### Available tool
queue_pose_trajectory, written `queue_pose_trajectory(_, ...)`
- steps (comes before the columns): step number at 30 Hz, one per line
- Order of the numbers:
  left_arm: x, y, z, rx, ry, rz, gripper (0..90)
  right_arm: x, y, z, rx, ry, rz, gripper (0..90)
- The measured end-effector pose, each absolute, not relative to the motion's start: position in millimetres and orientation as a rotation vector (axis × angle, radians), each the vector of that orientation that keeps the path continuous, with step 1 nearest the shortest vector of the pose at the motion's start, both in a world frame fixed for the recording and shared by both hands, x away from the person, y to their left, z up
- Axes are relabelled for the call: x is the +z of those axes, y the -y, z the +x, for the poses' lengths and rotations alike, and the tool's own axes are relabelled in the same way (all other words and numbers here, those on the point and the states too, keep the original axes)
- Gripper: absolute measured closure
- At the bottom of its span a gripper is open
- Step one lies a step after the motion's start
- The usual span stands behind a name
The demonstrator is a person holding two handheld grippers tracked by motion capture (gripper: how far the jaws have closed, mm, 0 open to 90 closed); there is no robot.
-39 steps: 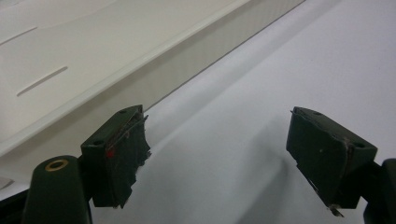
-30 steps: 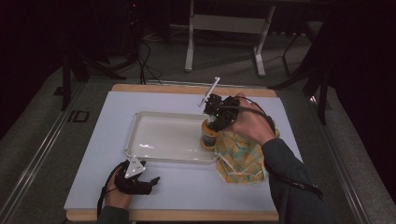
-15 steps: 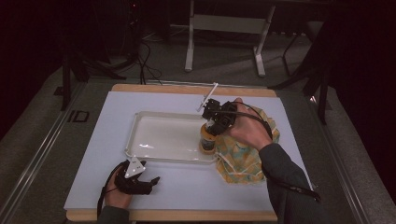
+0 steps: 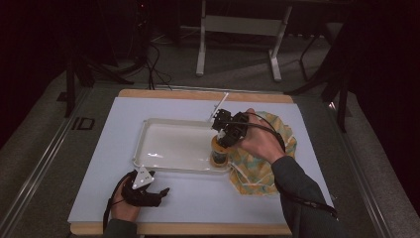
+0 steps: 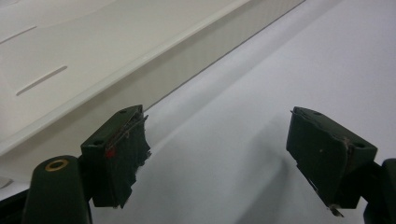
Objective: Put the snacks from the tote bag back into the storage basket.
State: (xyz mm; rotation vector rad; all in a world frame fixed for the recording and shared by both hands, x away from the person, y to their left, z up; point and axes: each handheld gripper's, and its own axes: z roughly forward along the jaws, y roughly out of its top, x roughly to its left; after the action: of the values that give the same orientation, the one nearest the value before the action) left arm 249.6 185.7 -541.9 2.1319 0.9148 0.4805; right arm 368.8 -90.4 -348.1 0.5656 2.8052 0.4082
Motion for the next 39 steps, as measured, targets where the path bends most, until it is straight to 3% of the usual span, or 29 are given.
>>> queue_pose_trajectory(30, -542, -186, 250, 0.476, -0.918, 2.128, 20.2, -360, 87, 366, 0.359, -2.868, 0.572, 58.4)
queue_pose_trajectory(39, -542, -186, 250, 0.476, -0.918, 2.131, 20.2, -361, 85, 365, 0.336, -2.850, 0.530, 52.9)
